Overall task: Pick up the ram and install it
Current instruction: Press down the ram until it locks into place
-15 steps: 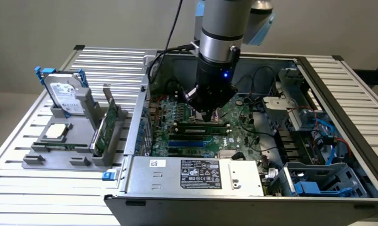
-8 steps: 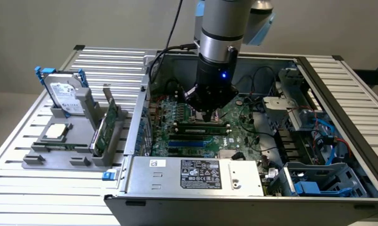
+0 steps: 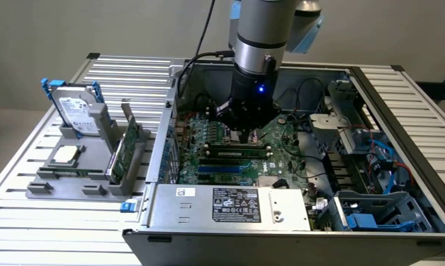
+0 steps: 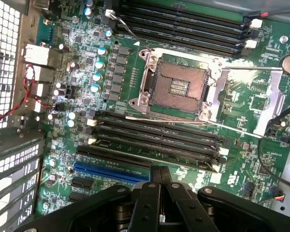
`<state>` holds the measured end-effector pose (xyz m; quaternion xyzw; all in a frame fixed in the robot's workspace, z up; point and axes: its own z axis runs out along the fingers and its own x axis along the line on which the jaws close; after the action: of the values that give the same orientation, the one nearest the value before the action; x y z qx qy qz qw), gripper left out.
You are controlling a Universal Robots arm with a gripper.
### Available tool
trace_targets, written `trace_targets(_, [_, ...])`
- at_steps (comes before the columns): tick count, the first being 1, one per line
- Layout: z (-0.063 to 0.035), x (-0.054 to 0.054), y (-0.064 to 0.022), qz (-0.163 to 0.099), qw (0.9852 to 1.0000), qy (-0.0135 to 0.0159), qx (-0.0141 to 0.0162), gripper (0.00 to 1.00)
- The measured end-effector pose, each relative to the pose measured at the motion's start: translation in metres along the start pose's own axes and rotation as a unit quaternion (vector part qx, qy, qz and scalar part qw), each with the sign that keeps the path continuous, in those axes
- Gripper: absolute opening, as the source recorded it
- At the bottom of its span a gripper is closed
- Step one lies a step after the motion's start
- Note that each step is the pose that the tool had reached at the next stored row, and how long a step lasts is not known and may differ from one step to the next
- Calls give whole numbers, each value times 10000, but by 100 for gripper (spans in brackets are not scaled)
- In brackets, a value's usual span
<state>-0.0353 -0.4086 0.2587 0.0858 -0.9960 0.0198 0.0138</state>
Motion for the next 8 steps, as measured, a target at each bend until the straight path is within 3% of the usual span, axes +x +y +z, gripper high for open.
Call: trace_targets(8, [5,0,0,550,9985,-9,-12,11])
